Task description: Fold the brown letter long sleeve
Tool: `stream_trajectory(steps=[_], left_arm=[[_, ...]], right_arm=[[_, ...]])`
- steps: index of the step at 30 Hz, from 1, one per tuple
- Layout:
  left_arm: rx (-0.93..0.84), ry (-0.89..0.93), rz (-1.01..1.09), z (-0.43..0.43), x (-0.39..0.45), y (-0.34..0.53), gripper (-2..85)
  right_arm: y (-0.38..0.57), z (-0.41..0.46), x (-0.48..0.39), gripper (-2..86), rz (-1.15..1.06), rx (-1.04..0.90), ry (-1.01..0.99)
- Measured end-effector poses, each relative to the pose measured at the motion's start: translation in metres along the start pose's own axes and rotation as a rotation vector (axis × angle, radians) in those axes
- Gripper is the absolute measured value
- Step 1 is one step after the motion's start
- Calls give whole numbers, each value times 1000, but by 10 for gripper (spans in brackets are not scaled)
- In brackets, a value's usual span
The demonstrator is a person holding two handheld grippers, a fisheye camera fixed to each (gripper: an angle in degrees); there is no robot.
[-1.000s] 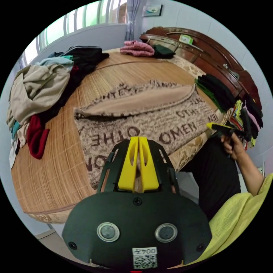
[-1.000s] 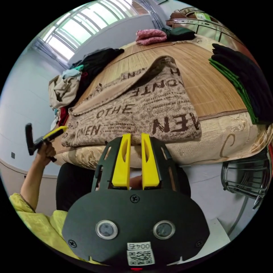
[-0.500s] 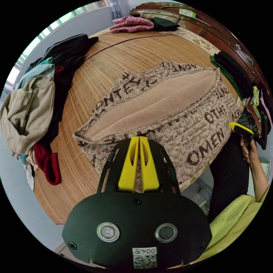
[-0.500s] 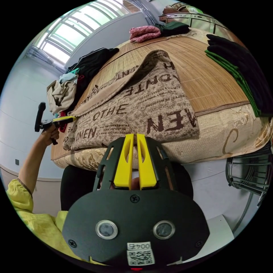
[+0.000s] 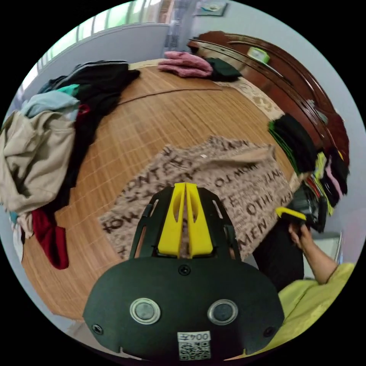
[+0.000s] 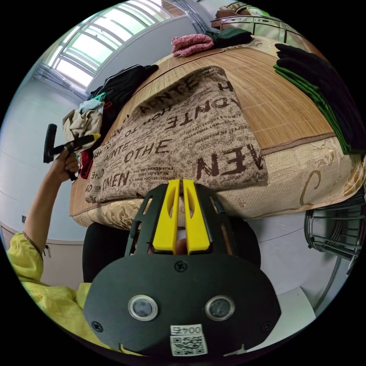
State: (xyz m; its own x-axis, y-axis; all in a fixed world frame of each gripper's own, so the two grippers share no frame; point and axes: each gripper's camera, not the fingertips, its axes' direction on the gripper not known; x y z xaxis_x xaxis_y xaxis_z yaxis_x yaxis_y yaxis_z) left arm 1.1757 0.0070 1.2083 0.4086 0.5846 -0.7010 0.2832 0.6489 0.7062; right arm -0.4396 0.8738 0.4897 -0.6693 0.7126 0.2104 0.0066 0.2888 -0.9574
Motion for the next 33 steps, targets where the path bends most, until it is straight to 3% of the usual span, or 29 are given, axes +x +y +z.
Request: stream_trajectory(steps=[3, 7, 11, 14, 19, 22, 29, 33], left_arm=[[-59, 111, 98, 61, 41, 15, 3], [-136, -46, -64, 124, 32, 12, 3], [30, 31, -73, 88, 28, 44, 6], [105, -32, -70, 52, 17, 119, 14], [161, -176, -115, 36, -33, 317, 55], [154, -132, -158, 56, -51, 384, 75], [74, -244, -21, 130, -22, 399, 92], [80, -206, 21, 160, -13, 394, 80]], right_arm=[[-5, 1, 1, -3, -3, -1, 7], [-12, 3, 2, -4, -6, -2, 15], [-19, 4, 6, -7, -1, -1, 6], [-25, 4, 9, -7, 1, -2, 1], [-33, 4, 14, -7, 23, -3, -19], [-39, 4, 15, -5, 28, -4, -18], [-52, 3, 23, -4, 61, -8, -58], [-58, 3, 20, -4, 51, -6, -35]])
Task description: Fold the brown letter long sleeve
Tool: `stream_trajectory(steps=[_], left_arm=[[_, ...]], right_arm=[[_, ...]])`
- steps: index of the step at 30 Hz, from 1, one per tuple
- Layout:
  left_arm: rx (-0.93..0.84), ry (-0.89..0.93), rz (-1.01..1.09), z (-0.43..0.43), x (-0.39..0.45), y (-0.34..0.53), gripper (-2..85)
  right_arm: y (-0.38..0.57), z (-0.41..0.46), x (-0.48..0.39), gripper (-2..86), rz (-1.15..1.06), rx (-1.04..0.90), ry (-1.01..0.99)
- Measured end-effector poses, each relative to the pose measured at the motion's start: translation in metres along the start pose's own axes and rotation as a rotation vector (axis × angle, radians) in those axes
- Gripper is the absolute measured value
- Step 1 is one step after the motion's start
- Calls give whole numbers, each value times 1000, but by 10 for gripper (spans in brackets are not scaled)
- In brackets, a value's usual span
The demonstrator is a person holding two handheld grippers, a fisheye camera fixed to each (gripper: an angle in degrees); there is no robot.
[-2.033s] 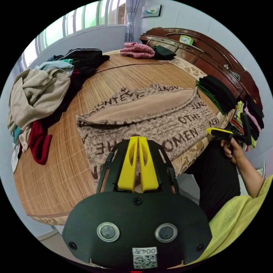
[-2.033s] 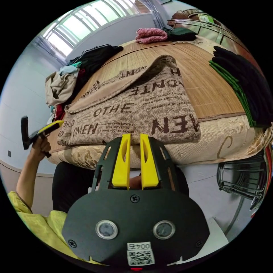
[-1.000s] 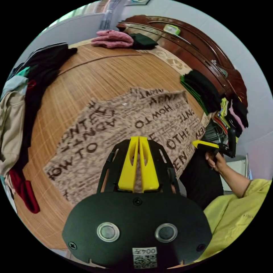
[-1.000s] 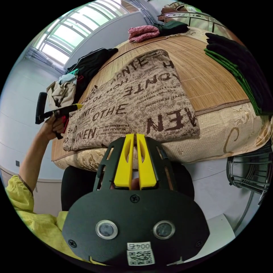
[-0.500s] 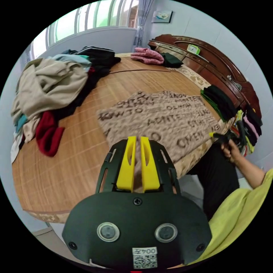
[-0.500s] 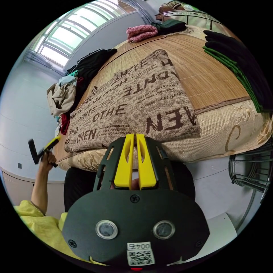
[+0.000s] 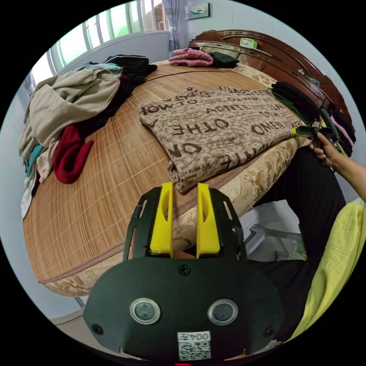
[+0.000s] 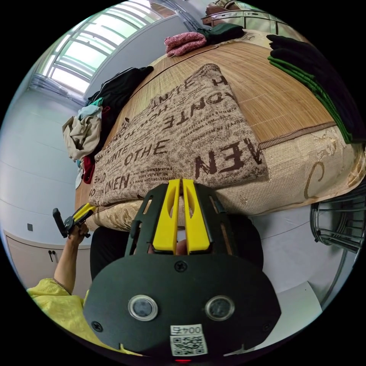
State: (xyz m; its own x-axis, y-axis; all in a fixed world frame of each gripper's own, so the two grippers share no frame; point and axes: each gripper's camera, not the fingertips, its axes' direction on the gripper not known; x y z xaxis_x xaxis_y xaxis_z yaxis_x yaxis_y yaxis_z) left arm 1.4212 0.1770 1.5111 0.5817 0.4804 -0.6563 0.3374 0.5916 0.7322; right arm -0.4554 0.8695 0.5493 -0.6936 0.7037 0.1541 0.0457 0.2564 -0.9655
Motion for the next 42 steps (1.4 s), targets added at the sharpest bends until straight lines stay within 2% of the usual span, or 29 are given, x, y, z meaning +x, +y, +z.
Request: stream_trajectory(steps=[7, 13, 15, 17, 20, 25, 34, 38, 42], left_arm=[[-8, 10, -19, 46, 5, 16, 29], [-6, 131, -108, 79, -24, 57, 52], [-21, 141, -118, 86, -32, 64, 74], [-7, 161, -123, 89, -41, 71, 89], [73, 211, -207, 93, -66, 71, 97], [176, 311, -304, 137, -90, 21, 114], [61, 257, -342, 249, -110, -58, 147], [67, 325, -399, 283, -121, -67, 135], [90, 348, -358, 299, -105, -77, 74]], right_arm=[[-12, -3, -2, -5, 2, -4, 6], [-22, -11, -7, -2, -14, -55, 4], [-25, -28, -13, 3, -86, 16, 39], [-30, -56, -19, 28, -201, 180, 41], [-58, -76, -12, 60, -230, 260, 52], [-129, -70, 2, 129, -187, 188, 32], [-208, -28, 19, 180, -94, 79, -13], [-227, -11, 17, 171, -89, 23, -54], [-238, -4, 11, 120, -99, 4, -59]])
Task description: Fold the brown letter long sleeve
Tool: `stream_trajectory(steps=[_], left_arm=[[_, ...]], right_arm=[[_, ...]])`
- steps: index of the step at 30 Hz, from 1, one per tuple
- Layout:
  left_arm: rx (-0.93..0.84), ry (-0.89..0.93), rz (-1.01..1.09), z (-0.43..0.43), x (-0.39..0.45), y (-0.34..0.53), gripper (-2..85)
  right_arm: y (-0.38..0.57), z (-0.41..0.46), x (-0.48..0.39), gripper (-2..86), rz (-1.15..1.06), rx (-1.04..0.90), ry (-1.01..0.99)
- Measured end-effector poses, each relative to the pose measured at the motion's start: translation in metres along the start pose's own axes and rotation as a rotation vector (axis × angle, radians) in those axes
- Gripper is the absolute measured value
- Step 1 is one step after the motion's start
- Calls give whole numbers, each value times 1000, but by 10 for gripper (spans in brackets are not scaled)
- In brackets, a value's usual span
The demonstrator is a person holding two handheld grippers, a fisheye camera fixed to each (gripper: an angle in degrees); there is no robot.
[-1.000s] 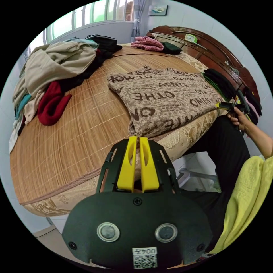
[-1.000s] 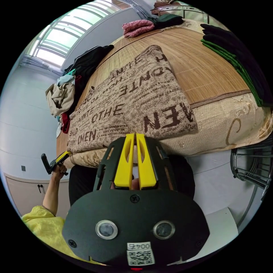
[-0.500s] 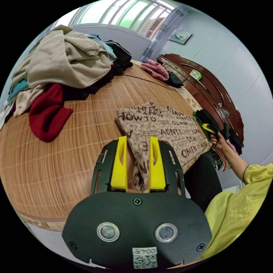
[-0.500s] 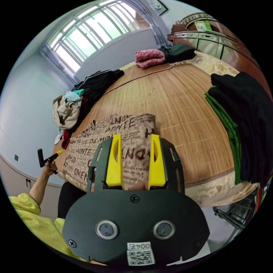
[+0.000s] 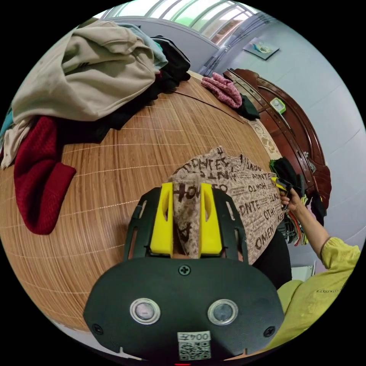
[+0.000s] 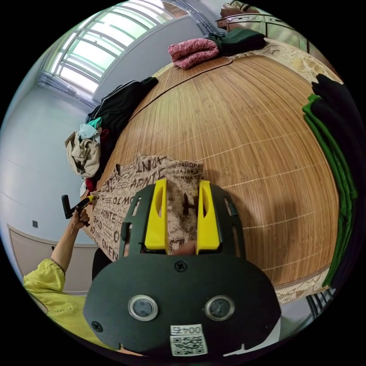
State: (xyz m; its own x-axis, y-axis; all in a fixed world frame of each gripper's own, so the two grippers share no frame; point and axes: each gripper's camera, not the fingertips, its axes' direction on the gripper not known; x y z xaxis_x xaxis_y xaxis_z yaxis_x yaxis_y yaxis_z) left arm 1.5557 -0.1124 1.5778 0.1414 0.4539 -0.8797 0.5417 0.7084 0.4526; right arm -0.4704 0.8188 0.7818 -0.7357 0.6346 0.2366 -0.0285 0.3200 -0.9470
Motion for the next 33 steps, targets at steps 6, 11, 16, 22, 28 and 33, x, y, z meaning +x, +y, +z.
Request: stream_trajectory(steps=[6, 11, 16, 22, 28, 33], left_arm=[[32, -43, 33, 10, 21, 14, 29], [67, -64, 27, 12, 32, 33, 20], [115, -108, 50, 7, 56, 53, 16], [205, -86, 61, -21, 81, 88, 15], [273, -14, 24, -48, 83, 138, 14], [323, -67, 30, -76, 100, 138, 14]], right_arm=[[-7, 2, -18, 91, -53, -3, 67], [2, 0, -44, 84, -134, 44, 195], [2, 4, -71, 44, -211, 30, 241], [44, -18, -124, 24, -386, 162, 331], [82, -36, -154, 15, -463, 251, 408], [70, -56, -173, 16, -490, 271, 421]])
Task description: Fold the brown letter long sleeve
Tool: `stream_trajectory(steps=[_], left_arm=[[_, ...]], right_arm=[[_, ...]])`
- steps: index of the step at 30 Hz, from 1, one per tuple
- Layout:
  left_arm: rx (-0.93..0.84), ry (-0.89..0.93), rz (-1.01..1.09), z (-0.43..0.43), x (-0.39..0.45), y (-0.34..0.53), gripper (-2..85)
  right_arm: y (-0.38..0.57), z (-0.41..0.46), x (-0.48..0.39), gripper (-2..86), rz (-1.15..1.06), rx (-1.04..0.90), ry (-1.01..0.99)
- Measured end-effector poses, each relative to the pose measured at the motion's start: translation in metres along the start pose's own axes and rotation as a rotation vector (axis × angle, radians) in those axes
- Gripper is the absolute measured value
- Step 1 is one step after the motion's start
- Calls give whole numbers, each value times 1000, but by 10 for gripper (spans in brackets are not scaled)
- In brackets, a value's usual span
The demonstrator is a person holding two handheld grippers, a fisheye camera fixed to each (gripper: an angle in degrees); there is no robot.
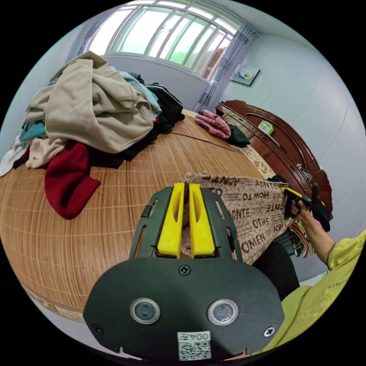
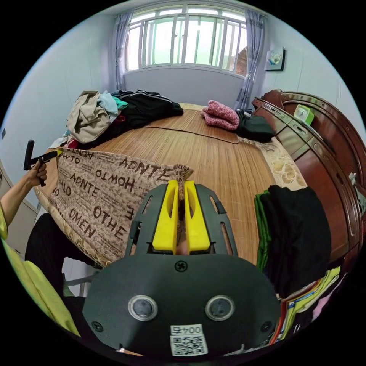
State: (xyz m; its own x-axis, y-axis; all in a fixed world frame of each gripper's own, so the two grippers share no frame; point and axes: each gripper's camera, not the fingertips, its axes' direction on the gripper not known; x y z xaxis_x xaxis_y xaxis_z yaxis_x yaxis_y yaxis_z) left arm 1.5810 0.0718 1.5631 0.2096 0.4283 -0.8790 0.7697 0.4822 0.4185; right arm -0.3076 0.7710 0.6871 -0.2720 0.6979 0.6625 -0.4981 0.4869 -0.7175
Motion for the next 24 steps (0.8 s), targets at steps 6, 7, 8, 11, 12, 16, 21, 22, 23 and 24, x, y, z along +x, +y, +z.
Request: stream_trajectory(steps=[6, 7, 8, 11, 12, 16, 21, 22, 23, 24], left_arm=[[98, -64, 82, -34, 36, -34, 14], [101, -77, 90, -33, 38, -40, 14], [97, -84, 92, -30, 39, -43, 15], [56, -124, 79, -6, 37, -51, 19], [27, -135, 63, 9, 35, -52, 22], [-83, -190, -9, 63, 27, -44, 37], [-177, -311, -79, 81, 20, -37, 97], [-166, -320, -107, 70, 15, -38, 111], [-158, -312, -120, 63, 12, -38, 114], [-134, -293, -141, 46, 6, -36, 117]], right_arm=[[-33, -17, 0, 16, -36, 56, 29], [-38, -12, 2, 17, -35, 54, 36], [-41, -4, 3, 18, -31, 39, 41], [-45, 31, 8, 24, -6, -33, 46], [-45, 39, 9, 27, 0, -52, 46], [-39, 96, 16, 62, 80, -208, 59], [-24, 124, 31, 90, 161, -421, 303], [-18, 115, 37, 90, 170, -413, 304], [-11, 99, 45, 89, 201, -385, 252], [-7, 90, 49, 89, 222, -365, 210]])
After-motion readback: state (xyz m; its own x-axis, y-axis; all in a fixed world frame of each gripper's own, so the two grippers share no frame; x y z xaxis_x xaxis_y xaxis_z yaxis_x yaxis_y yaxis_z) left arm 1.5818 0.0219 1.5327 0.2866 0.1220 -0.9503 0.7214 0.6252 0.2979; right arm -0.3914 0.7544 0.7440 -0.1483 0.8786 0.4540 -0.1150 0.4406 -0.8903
